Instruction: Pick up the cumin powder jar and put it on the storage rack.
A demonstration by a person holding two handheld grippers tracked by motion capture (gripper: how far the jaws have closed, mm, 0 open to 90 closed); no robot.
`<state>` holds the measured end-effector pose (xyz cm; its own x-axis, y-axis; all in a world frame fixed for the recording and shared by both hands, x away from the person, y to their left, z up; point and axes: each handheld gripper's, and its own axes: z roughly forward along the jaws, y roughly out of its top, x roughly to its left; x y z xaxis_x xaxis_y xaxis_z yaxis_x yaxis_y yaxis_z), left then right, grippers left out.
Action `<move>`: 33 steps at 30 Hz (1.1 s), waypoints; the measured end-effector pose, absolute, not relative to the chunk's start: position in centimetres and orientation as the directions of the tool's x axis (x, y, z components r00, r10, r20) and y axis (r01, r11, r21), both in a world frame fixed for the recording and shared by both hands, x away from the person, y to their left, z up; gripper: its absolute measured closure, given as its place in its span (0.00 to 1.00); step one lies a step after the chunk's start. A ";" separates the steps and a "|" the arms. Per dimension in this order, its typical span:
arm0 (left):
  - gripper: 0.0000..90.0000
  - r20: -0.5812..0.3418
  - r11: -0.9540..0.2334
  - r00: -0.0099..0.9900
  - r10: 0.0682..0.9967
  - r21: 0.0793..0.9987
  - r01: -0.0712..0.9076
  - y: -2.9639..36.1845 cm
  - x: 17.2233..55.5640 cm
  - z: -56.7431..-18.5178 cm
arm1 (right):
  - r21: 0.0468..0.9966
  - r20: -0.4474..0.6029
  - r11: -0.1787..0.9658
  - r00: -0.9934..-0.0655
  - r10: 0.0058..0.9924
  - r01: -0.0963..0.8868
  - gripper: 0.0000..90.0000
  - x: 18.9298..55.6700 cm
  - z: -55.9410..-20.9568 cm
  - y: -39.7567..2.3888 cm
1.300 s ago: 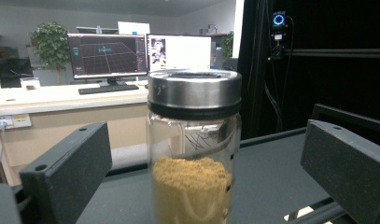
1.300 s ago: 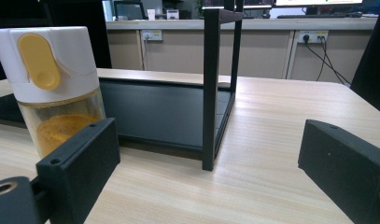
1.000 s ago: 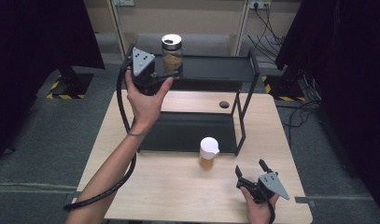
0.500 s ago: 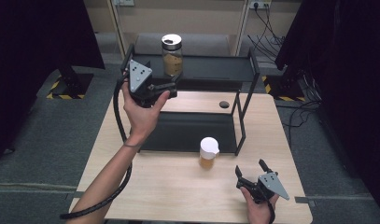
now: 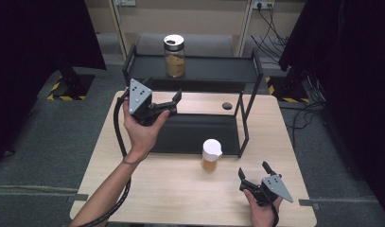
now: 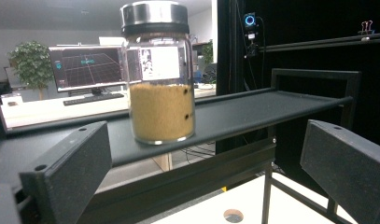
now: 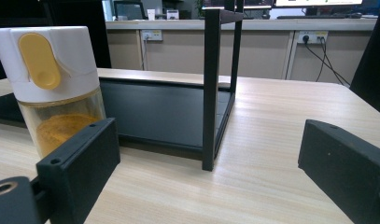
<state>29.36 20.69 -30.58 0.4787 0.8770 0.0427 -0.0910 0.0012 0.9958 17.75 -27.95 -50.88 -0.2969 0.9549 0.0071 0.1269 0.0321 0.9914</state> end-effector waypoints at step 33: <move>0.01 0.016 0.003 0.523 0.852 0.999 -0.036 22.5 27.0 -37.2 | 0.992 0.008 0.030 -0.298 0.954 0.125 0.06 17.7 -50.9 -28.0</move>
<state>27.00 22.47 -37.21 0.5229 0.8522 0.0165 -0.0357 0.0026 0.9994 17.74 -28.02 -50.92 -0.2981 0.9545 0.0085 0.1254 0.0304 0.9916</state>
